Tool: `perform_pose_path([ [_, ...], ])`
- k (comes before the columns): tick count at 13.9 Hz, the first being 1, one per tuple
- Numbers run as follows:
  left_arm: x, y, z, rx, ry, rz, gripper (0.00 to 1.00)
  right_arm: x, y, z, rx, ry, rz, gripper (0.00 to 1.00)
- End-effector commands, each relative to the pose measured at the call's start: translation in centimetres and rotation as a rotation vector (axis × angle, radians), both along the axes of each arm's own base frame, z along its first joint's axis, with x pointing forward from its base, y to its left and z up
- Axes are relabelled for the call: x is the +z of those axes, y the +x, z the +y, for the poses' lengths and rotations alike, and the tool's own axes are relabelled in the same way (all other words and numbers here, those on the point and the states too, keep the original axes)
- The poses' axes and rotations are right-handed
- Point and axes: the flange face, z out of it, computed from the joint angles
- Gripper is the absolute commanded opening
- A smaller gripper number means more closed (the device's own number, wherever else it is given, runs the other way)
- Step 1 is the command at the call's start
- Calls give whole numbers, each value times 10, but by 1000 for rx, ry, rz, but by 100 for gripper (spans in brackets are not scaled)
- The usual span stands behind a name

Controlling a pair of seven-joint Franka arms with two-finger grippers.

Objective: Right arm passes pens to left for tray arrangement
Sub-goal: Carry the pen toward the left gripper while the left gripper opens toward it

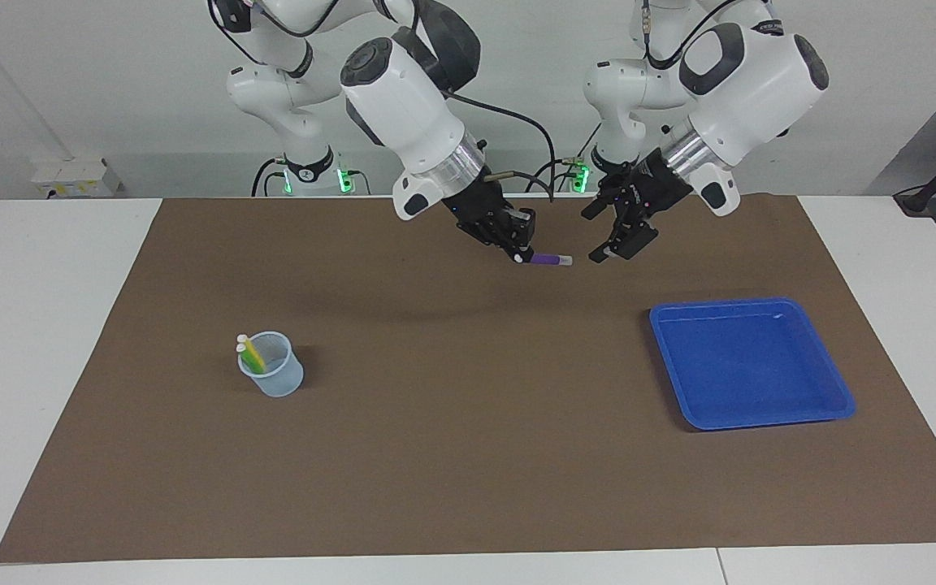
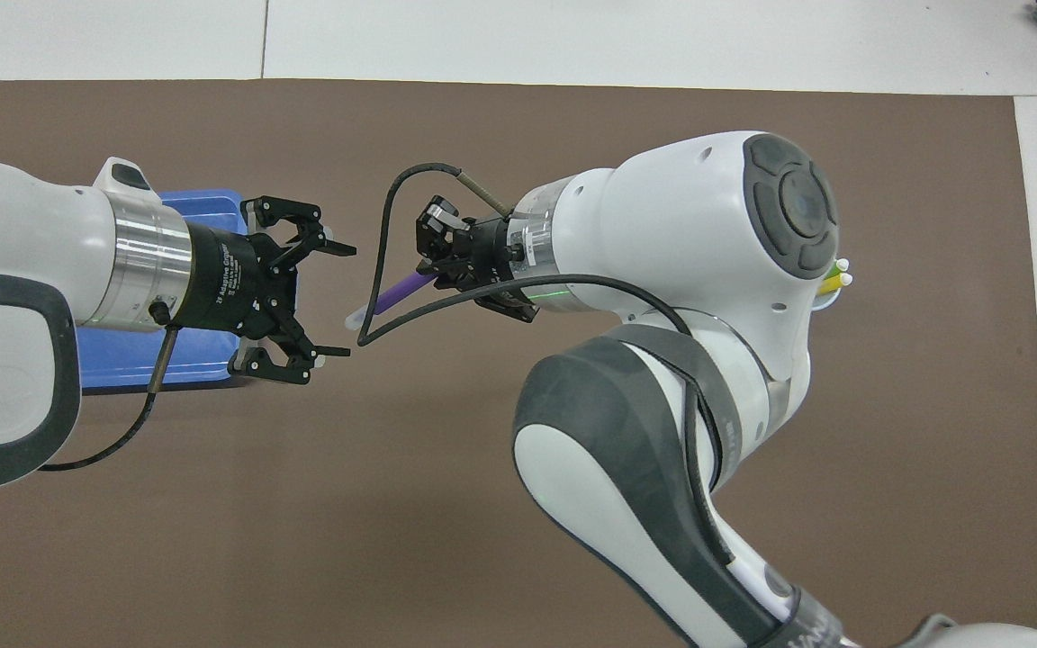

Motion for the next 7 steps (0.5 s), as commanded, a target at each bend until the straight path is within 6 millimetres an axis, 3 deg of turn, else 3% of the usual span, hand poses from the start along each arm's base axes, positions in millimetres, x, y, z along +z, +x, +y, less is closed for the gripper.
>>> perform_pose_path([
  [1,-16,-1,-4,38,-7,-19,100,1,1,2,-22,30,9,11],
  [7,-24,-6,-21,39,-6,-29,83,-3,1,3,-21,27,14,11],
])
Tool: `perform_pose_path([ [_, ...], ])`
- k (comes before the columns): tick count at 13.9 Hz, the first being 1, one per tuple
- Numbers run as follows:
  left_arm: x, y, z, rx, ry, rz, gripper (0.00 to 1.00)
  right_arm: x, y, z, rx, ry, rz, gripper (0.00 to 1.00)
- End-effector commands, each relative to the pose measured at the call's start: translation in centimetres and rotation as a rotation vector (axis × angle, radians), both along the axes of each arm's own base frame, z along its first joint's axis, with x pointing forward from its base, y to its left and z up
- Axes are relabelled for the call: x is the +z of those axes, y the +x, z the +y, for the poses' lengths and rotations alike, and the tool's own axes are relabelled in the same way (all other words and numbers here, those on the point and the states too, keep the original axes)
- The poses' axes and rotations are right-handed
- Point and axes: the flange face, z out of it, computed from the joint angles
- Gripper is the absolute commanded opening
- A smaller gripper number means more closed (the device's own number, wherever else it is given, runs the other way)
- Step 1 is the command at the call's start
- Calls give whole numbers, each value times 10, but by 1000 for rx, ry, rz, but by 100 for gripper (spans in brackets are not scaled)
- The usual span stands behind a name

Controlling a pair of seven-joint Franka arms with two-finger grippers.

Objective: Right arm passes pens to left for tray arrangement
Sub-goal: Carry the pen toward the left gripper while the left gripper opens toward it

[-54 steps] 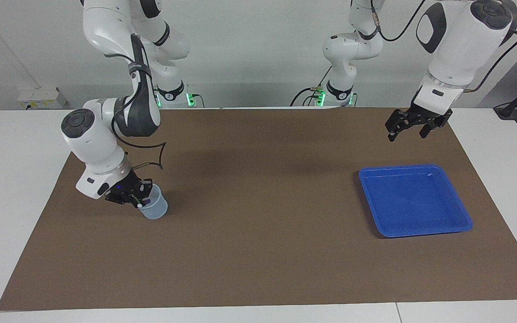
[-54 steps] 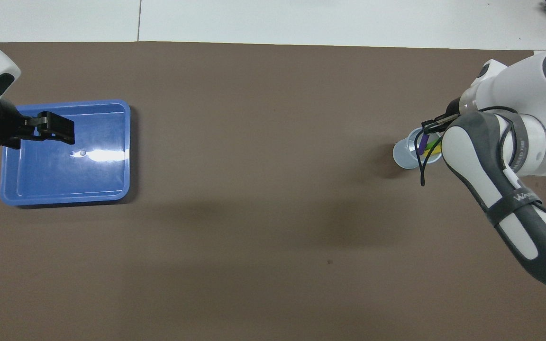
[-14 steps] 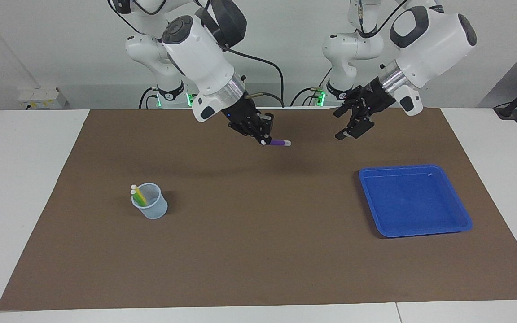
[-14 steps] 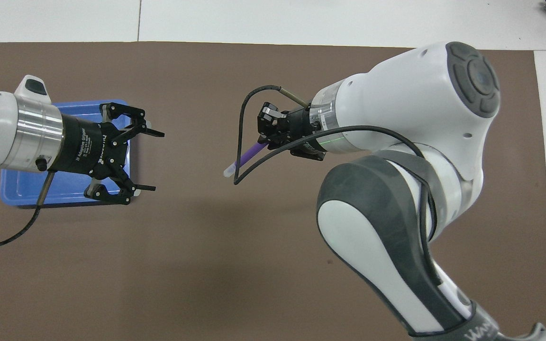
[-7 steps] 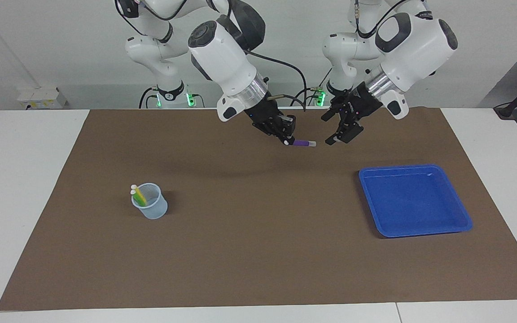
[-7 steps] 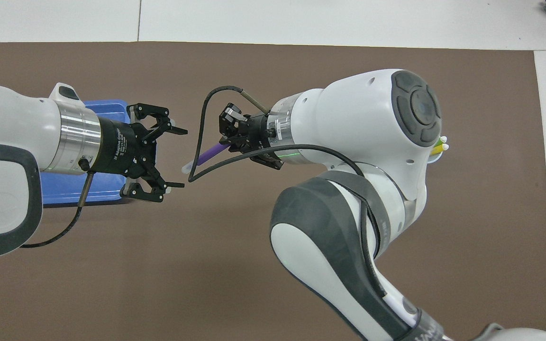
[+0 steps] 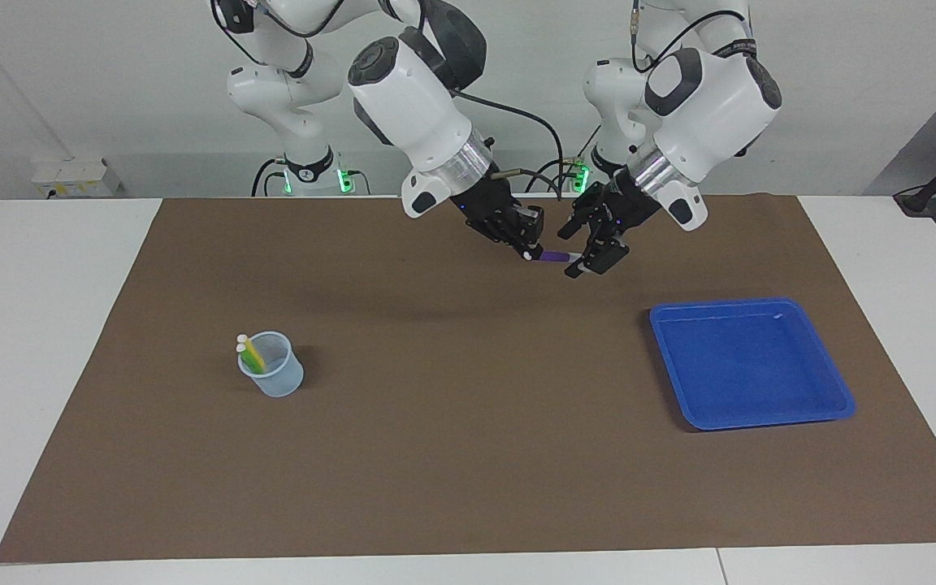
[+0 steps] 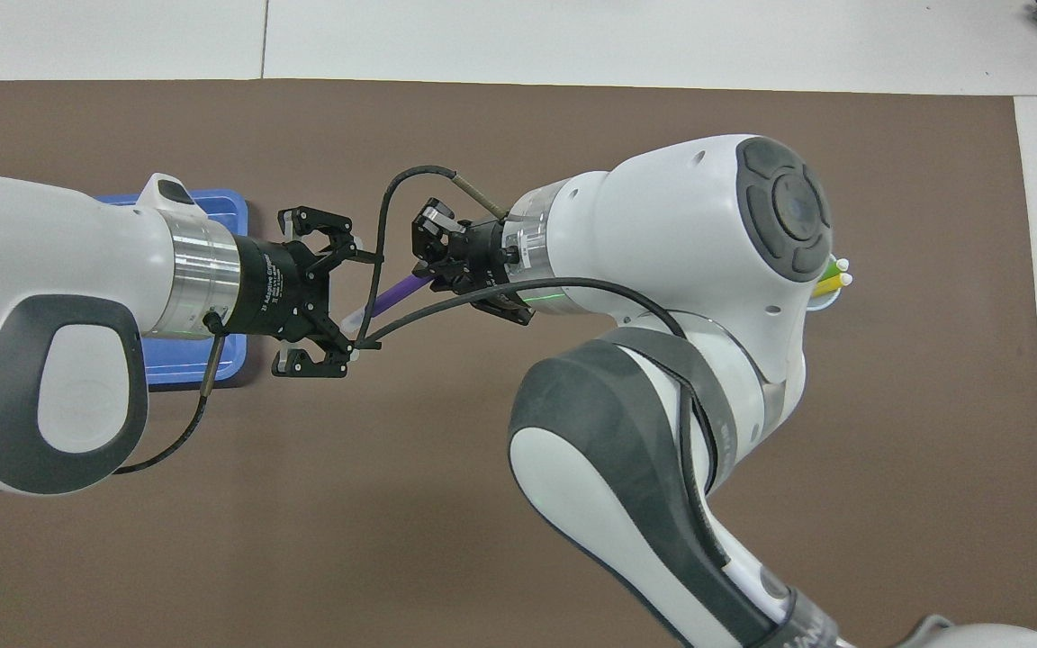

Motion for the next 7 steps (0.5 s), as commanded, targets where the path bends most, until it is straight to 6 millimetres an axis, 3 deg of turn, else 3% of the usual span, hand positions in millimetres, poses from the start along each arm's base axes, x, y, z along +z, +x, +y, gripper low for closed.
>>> perform_pose_path([
  [1,-1,-2,0,24,-13,2,78,-1,0,2,-19,27,9,11],
  [2,-3,-3,0,21,-11,6,67,-2,1,2,-20,26,11,11],
  [6,-8,-5,-4,19,-9,2,53,-2,1,2,-20,26,11,11],
  [7,-8,-6,-6,16,-9,1,45,-3,1,2,-19,25,12,11],
])
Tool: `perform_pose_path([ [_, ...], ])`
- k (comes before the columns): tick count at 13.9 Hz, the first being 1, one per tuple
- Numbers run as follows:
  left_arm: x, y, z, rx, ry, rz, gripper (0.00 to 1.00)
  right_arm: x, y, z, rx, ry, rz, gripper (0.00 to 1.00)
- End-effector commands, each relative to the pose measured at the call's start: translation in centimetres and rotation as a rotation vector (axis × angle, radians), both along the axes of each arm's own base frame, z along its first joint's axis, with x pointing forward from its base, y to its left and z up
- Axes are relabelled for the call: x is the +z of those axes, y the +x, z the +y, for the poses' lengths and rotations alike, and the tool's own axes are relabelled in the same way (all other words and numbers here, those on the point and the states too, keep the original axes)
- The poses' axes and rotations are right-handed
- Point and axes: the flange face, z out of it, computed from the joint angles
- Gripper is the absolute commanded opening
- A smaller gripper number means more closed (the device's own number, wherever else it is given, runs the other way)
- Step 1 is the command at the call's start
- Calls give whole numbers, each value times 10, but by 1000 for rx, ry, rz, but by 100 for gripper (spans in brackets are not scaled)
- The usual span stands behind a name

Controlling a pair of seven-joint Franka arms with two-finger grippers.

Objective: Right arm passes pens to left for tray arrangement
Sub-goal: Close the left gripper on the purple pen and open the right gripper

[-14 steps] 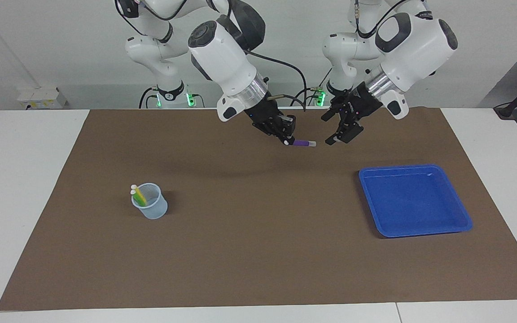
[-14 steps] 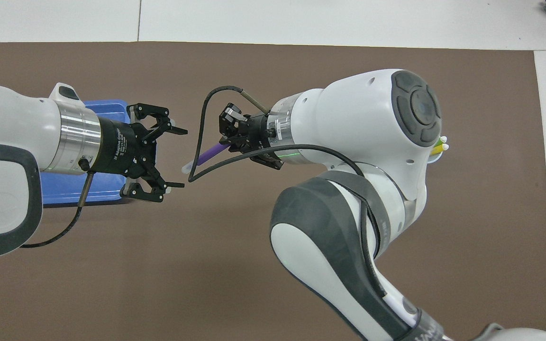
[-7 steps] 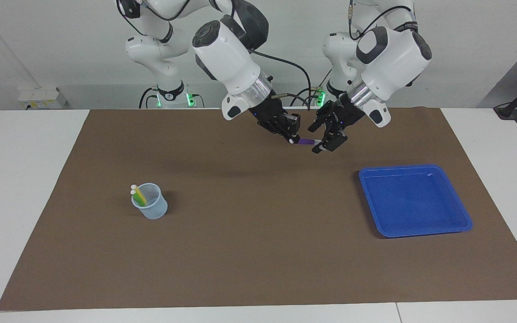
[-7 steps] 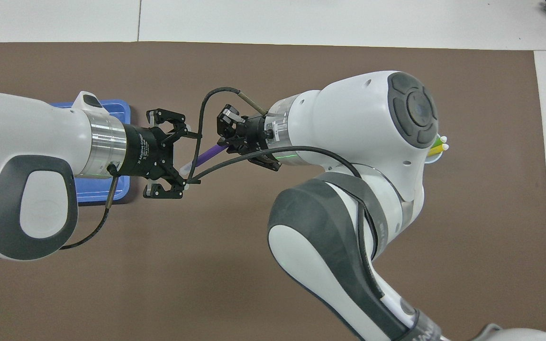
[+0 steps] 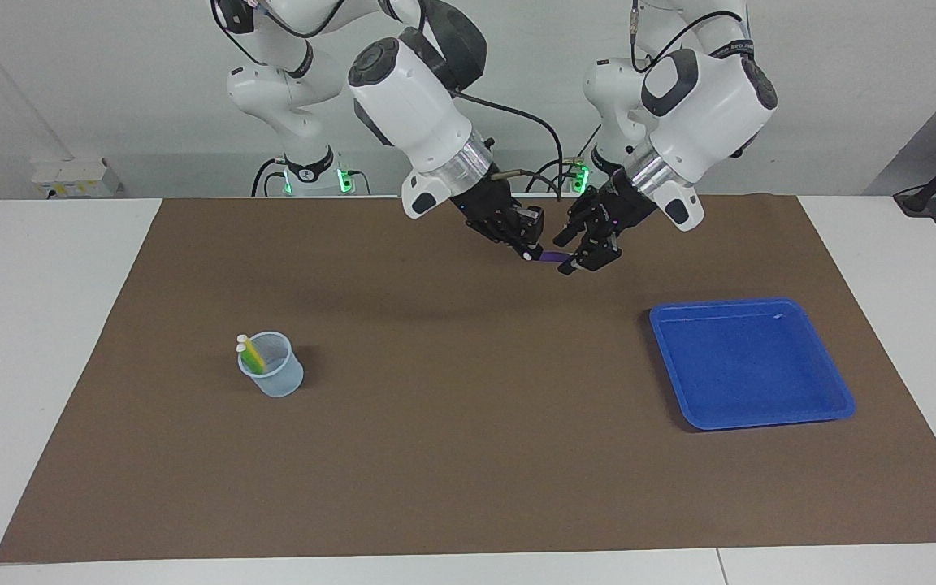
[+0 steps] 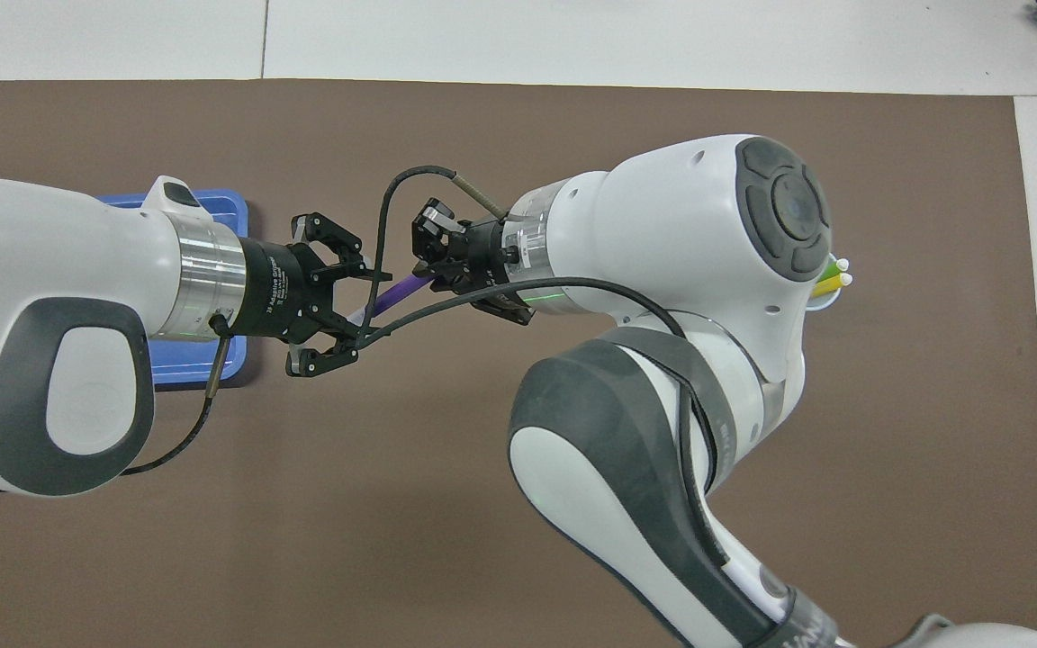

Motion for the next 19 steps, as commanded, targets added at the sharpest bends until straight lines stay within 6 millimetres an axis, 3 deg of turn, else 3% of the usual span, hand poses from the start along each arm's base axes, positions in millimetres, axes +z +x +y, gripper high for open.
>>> perform_pose_path([
  [1,-5,-5,-4,17,-11,-1,36,-2,0,2,-19,25,11,11],
  [6,-2,-5,-5,-3,-10,0,0,-3,0,2,-18,24,12,11],
  [9,1,-4,-7,-18,-9,8,0,-3,0,2,-19,24,13,12],
  [10,0,-5,-6,-20,-9,13,0,-3,0,2,-19,24,13,19],
  [12,0,-4,-4,-19,-8,17,0,-1,1,1,-19,20,4,73],
  [13,0,-4,-4,-21,-8,19,0,1,3,-2,-20,17,-3,83],
  [14,1,-4,-3,-19,-8,18,0,3,4,-3,-23,19,-5,100],
  [17,0,-3,-1,-23,-6,17,0,8,7,-10,-28,18,-7,100],
  [19,-2,-6,0,-114,0,-19,0,10,7,-16,-16,4,0,100],
])
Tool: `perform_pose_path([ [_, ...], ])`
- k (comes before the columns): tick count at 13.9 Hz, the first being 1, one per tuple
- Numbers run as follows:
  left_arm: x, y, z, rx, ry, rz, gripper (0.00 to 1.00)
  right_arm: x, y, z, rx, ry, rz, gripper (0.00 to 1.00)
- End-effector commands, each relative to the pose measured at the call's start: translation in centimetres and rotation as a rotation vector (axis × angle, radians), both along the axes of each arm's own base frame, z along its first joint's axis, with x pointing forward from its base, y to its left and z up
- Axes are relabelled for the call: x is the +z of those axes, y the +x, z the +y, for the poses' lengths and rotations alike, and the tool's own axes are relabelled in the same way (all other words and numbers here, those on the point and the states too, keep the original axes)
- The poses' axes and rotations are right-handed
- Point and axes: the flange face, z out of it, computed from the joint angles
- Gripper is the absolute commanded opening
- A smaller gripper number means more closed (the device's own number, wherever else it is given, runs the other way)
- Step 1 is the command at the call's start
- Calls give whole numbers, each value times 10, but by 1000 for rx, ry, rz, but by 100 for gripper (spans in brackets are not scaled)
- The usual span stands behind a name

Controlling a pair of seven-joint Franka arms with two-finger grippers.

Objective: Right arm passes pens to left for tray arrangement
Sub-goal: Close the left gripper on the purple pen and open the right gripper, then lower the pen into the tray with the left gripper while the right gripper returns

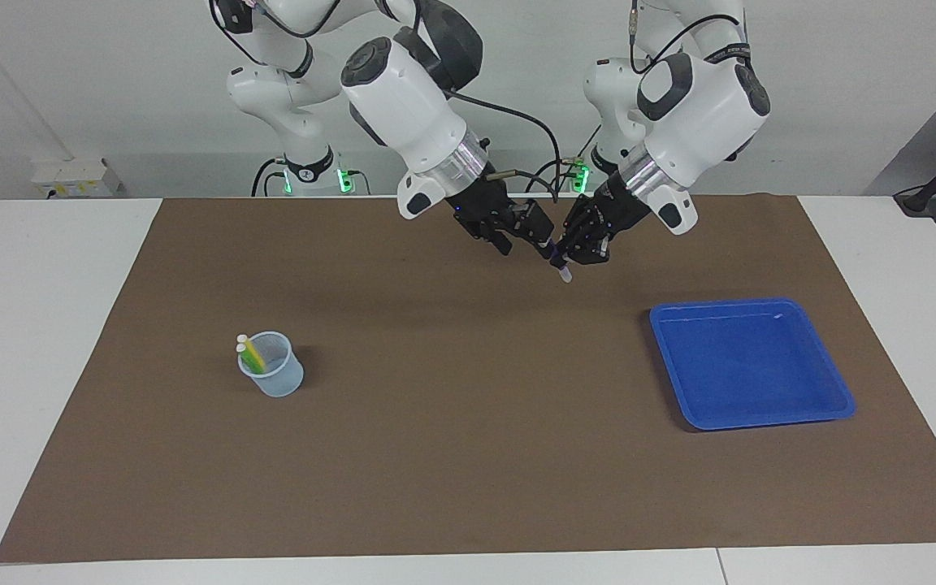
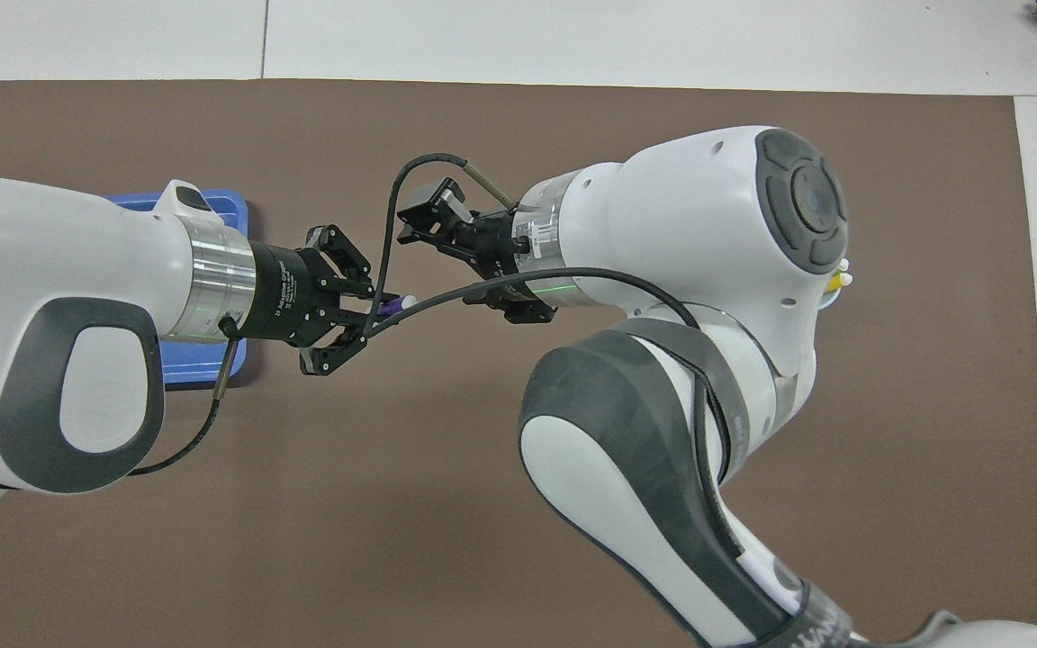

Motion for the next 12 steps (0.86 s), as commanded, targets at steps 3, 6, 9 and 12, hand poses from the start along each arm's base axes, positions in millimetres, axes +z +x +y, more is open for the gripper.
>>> perform_pose_path([
  [3,2,-6,8,-147,15,-37,0,16,11,-45,51,-60,-5,100],
  [6,-3,-6,27,-349,47,-123,0,27,13,-92,156,-161,-34,100],
  [9,-7,-5,56,-523,52,-203,0,43,2,-135,324,-323,-79,100],
  [12,-14,-5,74,-687,186,-233,0,59,-7,-192,506,-396,-115,100],
])
